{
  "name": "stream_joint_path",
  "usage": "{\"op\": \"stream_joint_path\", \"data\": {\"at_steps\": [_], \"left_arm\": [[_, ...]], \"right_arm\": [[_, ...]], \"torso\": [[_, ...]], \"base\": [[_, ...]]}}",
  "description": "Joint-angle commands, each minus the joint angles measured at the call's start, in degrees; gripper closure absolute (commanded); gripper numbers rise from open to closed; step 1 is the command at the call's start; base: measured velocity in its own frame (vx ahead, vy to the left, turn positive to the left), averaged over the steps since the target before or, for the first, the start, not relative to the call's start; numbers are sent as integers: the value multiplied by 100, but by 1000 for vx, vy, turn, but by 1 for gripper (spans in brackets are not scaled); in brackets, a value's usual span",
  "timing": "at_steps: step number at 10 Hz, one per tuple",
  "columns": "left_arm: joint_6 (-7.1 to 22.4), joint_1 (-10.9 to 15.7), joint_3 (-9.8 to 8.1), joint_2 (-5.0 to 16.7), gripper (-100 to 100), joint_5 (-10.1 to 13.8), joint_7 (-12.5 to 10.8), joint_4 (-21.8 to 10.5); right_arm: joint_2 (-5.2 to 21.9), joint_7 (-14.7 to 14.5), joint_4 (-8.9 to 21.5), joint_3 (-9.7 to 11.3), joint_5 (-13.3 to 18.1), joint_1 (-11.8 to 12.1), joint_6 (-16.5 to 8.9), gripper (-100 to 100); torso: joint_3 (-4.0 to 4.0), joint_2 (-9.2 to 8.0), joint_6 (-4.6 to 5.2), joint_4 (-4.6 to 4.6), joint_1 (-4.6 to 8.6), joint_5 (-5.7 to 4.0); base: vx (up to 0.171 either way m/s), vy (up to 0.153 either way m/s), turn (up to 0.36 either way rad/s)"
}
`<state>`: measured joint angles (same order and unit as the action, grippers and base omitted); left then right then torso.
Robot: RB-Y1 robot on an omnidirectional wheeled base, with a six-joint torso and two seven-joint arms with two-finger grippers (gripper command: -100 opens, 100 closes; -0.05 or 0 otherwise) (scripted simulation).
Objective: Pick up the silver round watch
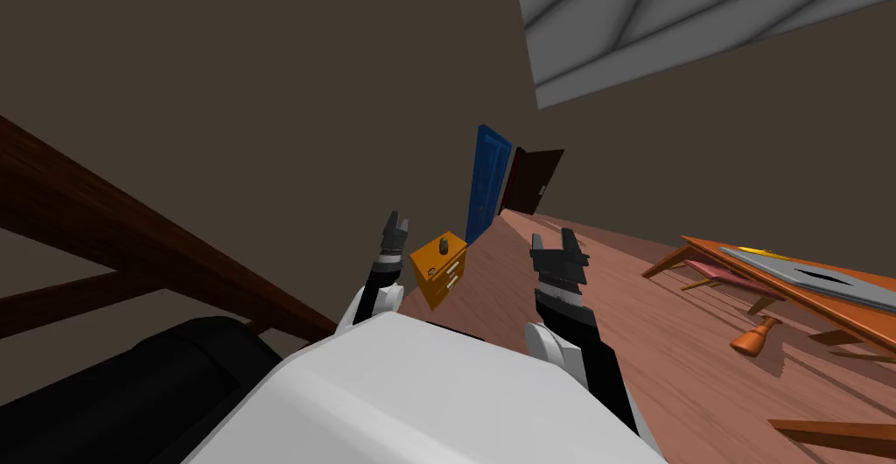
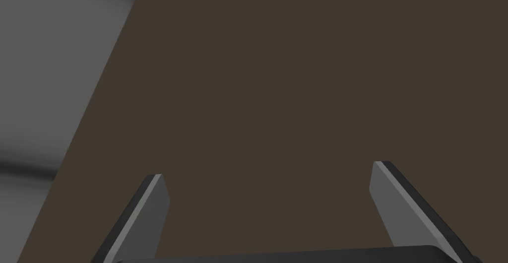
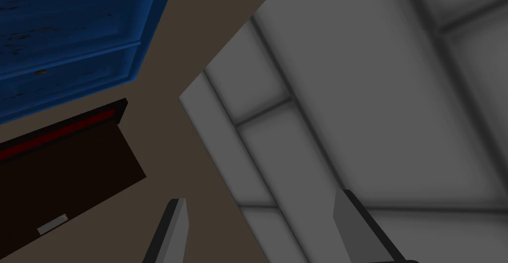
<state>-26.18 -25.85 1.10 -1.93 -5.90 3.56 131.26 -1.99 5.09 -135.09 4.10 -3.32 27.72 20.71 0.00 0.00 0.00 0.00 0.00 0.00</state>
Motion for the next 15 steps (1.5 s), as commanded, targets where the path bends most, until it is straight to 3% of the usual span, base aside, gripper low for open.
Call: {"op": "stream_joint_path", "data": {"at_steps": [1, 4, 8, 15], "left_arm": [[78, 88, -46, 270, -100, 90, -80, -101], [261, 297, -162, 631, -100, 313, -273, -361], [624, 713, -404, 968, -100, 777, -668, -953], [1277, 1473, -888, 1192, -100, 1706, -1427, -2206]], "right_arm": [[0, 0, 0, 0, 0, 0, 0, 0], [0, 0, 0, 1, 0, 0, 0, 0], [-1, 0, 0, 1, 0, 0, 0, 0], [0, 0, 0, 0, 0, 0, 0, 0]], "torso": [[0, 0, 0, 0, 0, 0], [0, 1, 1, 0, 18, -4], [2, 2, 1, -1, 24, -6], [1, 2, 0, -1, 13, -3]], "base": [[-3, -25, -50], [1, -53, -66], [4, -66, -99], [9, -53, -122]]}}
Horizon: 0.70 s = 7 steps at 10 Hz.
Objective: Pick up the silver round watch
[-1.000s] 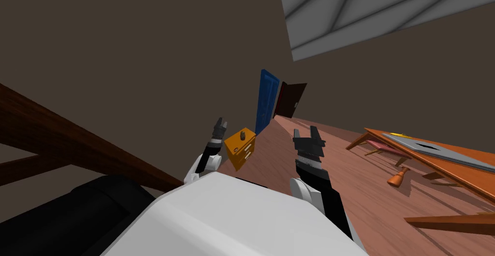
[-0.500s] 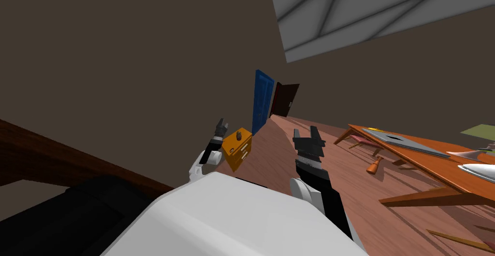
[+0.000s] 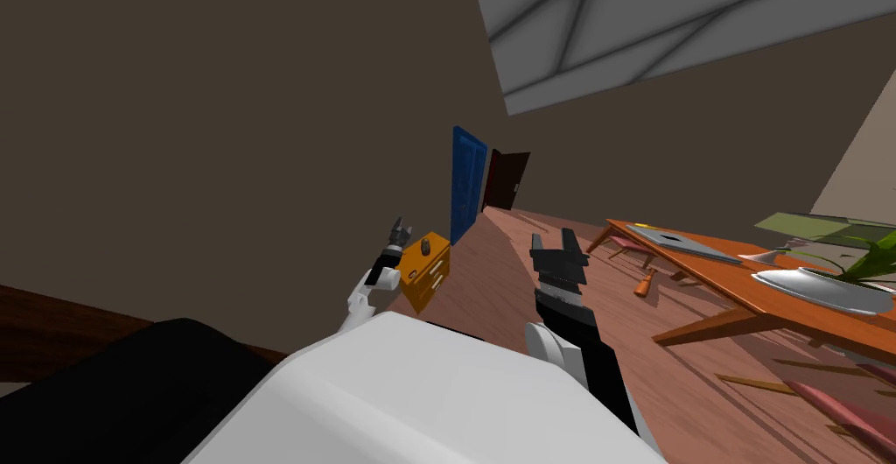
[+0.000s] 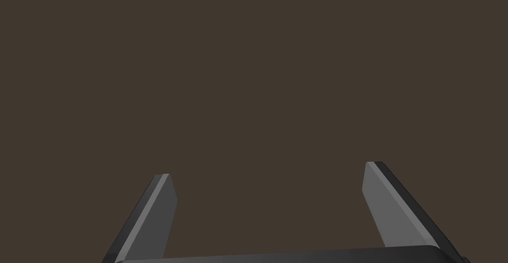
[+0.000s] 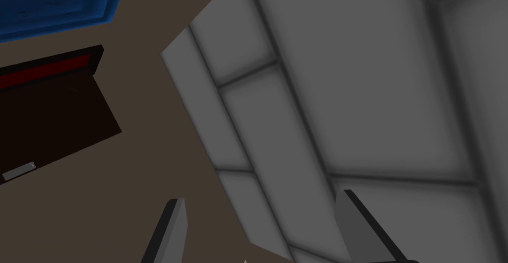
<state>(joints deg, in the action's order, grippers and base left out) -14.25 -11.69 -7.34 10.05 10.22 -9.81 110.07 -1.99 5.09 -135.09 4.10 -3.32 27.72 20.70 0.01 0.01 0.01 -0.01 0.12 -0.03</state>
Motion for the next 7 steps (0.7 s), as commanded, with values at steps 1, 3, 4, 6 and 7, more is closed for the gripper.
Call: {"op": "stream_joint_path", "data": {"at_steps": [1, 3, 4, 6, 7], "left_arm": [[84, 58, -44, -6, -100, 94, -90, -184], [192, 184, -133, 9, -100, 263, -223, -455], [296, 307, -222, 20, -100, 433, -355, -698], [396, 427, -312, 27, -100, 604, -486, -914], [396, 427, -312, 27, -100, 604, -486, -1029]], "right_arm": [[0, 0, 0, 0, 0, 0, 0, 0], [0, 0, 0, 0, 0, 0, 0, 0], [0, 0, 0, -1, 0, 1, 0, 0], [0, 0, 0, -1, 0, 1, 0, 0], [0, 0, 0, 0, 0, 0, 0, 0]], "torso": [[0, 0, 0, 0, 0, 0], [-1, -1, -2, 0, -4, 1], [0, 0, -3, 0, -6, 1], [0, 1, -3, 0, -9, 2], [0, 1, -1, 0, -8, 2]], "base": [[4, -20, -44], [9, -19, -69], [12, -17, -122], [10, -10, -83], [8, -6, -53]]}}
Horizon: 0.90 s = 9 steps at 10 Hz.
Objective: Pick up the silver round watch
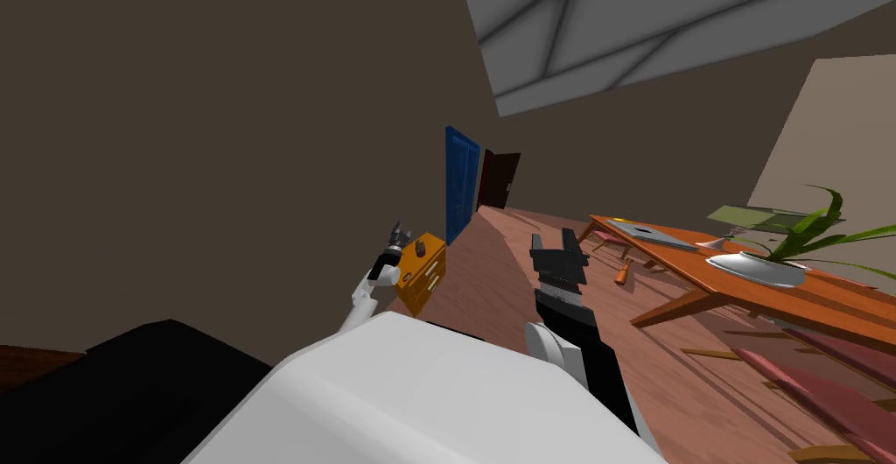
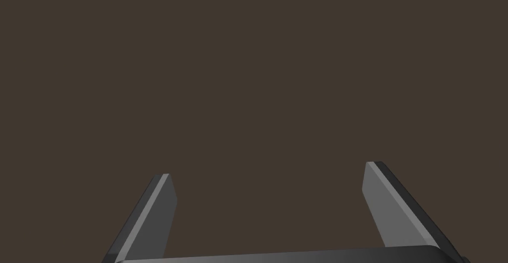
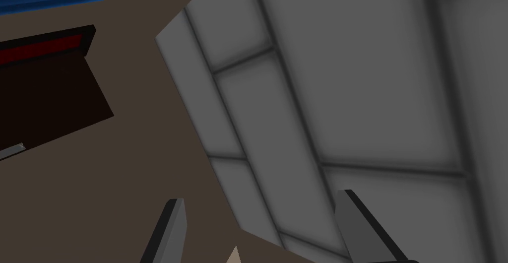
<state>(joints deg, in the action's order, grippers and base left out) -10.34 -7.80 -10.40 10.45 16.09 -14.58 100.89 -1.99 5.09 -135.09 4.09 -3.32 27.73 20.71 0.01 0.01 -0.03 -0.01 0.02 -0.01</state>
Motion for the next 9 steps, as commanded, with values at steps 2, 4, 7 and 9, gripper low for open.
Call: {"op": "stream_joint_path", "data": {"at_steps": [2, 4, 7, 9], "left_arm": [[101, 153, -97, -9, -100, 188, -138, -412], [192, 263, -186, -8, -100, 358, -264, -722], [357, 468, -361, -13, -100, 692, -507, -1219], [357, 468, -361, -13, -100, 692, -507, -1363]], "right_arm": [[0, 0, 0, 0, 0, 0, 0, 0], [0, 0, 0, 0, 0, 0, 0, 0], [0, 0, 0, 0, 0, 0, 0, 0], [0, 0, 0, 0, 0, 0, 0, 0]], "torso": [[0, 1, 2, 0, 0, 0], [0, 0, 2, 0, -1, 0], [-1, -1, -1, 0, -6, 1], [-1, -2, -2, 0, -7, 2]], "base": [[7, -4, -79], [7, 1, -95], [6, 8, -100], [4, 9, -21]]}}
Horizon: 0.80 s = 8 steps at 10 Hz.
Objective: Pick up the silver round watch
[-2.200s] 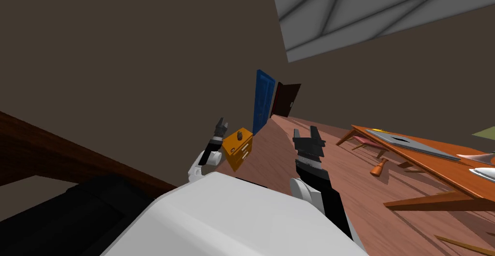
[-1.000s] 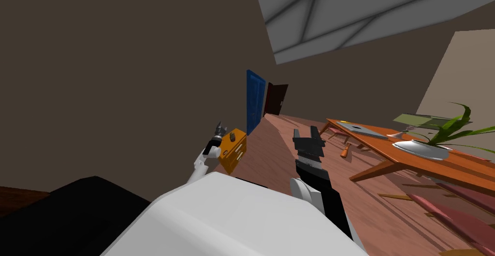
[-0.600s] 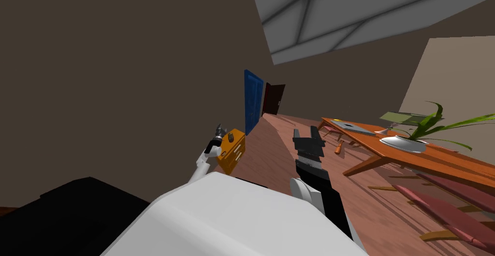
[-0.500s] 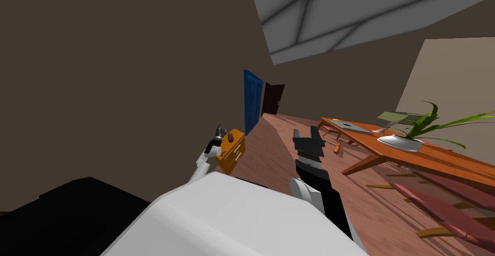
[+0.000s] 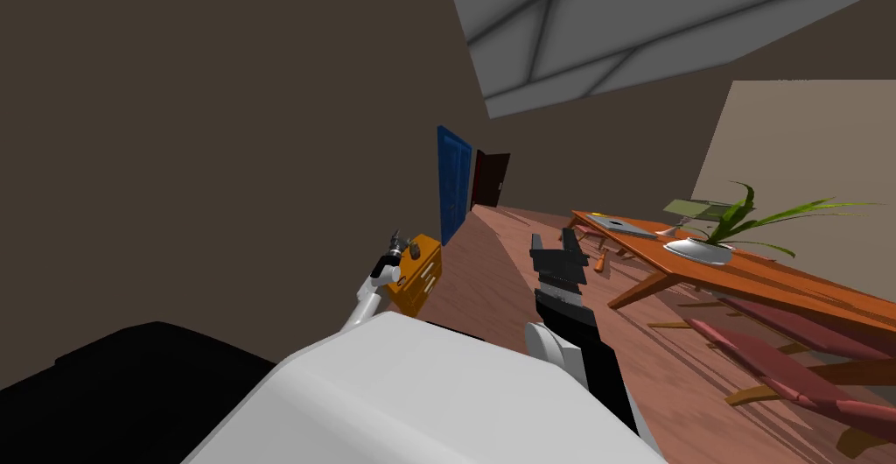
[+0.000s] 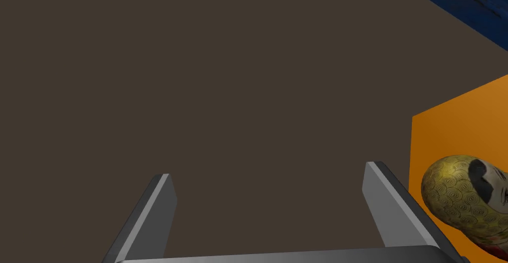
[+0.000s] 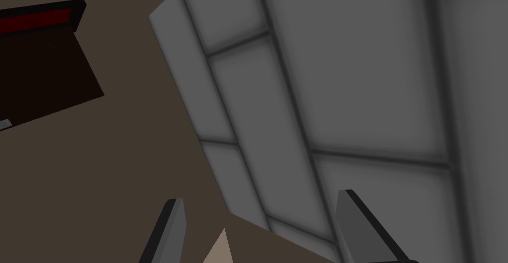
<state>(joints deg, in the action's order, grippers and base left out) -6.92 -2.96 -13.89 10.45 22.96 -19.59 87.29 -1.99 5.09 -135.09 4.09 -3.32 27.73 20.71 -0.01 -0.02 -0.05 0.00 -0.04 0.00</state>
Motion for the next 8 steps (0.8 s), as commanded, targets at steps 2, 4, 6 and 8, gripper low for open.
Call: {"op": "stream_joint_path", "data": {"at_steps": [2, 4, 6, 8], "left_arm": [[88, 76, -97, -20, -100, 168, -121, -331], [155, 162, -181, -30, -100, 327, -231, -664], [215, 240, -263, -42, -100, 481, -337, -998], [268, 311, -343, -58, -100, 632, -437, -1332]], "right_arm": [[0, 0, 0, 0, 0, -1, 0, 0], [0, 0, 0, 0, 0, 0, 0, 0], [0, 0, 0, 0, 0, 0, 0, 0], [0, 0, 0, 0, 0, 0, 0, 0]], "torso": [[0, 0, 4, 0, 1, 0], [0, 1, 3, 0, -4, 1], [-1, -1, 2, 1, -7, 1], [0, 0, 2, 0, -8, 2]], "base": [[2, 14, -94], [3, 22, -88], [0, 28, -86], [1, 33, -86]]}}
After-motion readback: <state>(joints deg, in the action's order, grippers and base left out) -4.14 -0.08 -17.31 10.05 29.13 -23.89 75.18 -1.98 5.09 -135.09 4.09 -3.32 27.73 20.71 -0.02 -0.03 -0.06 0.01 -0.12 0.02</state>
